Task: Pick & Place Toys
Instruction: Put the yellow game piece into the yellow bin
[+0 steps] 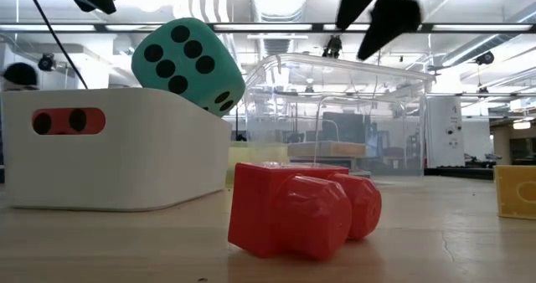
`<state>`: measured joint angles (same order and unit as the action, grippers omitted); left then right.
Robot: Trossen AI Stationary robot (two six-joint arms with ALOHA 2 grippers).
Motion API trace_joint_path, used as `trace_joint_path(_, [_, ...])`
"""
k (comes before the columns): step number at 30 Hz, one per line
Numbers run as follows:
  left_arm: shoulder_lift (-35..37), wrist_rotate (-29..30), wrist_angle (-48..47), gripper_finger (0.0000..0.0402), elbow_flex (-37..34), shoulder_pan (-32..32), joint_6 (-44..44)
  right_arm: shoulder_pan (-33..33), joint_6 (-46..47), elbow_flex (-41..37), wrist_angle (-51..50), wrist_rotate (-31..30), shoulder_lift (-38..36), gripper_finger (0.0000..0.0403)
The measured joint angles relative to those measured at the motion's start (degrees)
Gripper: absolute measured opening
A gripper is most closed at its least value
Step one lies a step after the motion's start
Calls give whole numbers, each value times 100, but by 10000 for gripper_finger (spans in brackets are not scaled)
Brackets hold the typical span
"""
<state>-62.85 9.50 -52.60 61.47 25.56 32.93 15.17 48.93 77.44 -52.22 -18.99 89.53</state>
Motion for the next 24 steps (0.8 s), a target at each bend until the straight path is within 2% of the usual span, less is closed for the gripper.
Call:
trace_joint_path(5, [0,0,0,315,0,0,-2,855,634,-67,-36,-252,-46,391])
trace_joint_path(12, [0,94,9,315,0,0,-11,2042,1560,-124,-165,-687,301,391])
trace_joint_path(17, [0,657,71,315,0,0,-8,2683,1936,-113,-157,-967,690,391])
trace_joint_path(24, [0,1413,523,315,0,-4,2,3041,2582,-134,-151,-1206,1382,391])
